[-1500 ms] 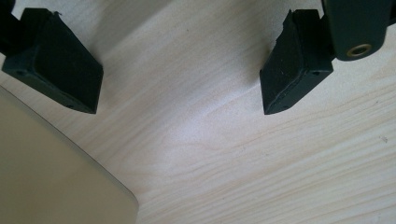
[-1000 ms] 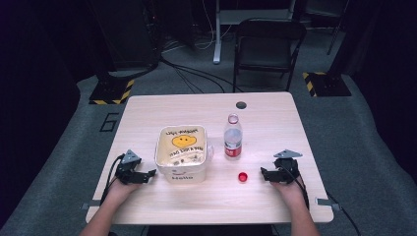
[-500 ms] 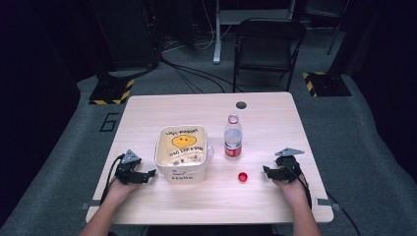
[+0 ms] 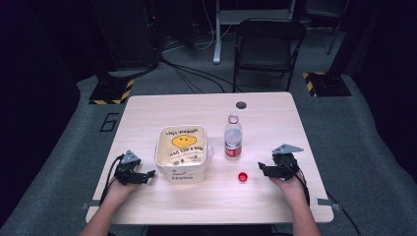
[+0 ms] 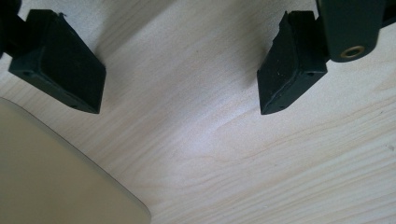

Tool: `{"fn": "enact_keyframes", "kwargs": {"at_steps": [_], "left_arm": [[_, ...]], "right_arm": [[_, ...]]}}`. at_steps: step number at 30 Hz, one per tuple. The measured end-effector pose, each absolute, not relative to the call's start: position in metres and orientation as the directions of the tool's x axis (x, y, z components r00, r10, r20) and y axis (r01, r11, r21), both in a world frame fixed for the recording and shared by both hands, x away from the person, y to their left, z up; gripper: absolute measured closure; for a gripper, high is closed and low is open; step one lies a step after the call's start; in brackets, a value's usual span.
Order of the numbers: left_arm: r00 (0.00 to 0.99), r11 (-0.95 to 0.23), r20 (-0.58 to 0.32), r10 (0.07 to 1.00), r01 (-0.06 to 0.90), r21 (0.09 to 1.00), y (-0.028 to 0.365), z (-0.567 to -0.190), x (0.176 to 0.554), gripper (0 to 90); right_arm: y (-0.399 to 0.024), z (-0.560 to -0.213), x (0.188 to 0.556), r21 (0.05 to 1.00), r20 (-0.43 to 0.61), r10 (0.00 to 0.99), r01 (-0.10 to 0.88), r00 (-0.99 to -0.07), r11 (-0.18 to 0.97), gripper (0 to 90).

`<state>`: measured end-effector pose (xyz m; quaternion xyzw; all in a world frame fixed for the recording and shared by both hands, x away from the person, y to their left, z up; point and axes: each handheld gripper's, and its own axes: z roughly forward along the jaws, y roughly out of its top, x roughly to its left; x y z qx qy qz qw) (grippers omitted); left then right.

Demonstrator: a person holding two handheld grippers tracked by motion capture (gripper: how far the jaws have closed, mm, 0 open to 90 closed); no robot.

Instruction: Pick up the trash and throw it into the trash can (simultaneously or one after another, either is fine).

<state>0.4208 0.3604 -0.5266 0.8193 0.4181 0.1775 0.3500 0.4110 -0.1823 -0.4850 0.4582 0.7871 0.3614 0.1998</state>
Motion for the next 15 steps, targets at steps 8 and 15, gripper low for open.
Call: {"fn": "enact_keyframes", "kwargs": {"at_steps": [8,15], "left_arm": [[0.589,-0.406,-0.003,0.808,0.561,0.721,0.361,-0.526,0.420,16.5],[0.584,-0.385,-0.006,0.812,0.543,0.746,0.361,-0.530,0.419,16.2]], "right_arm": [[-0.167,-0.475,0.408,0.764,0.002,0.841,0.543,-0.542,0.348,27.9],[-0.158,-0.468,0.412,0.760,0.006,0.832,0.543,-0.555,0.357,25.1]]}}
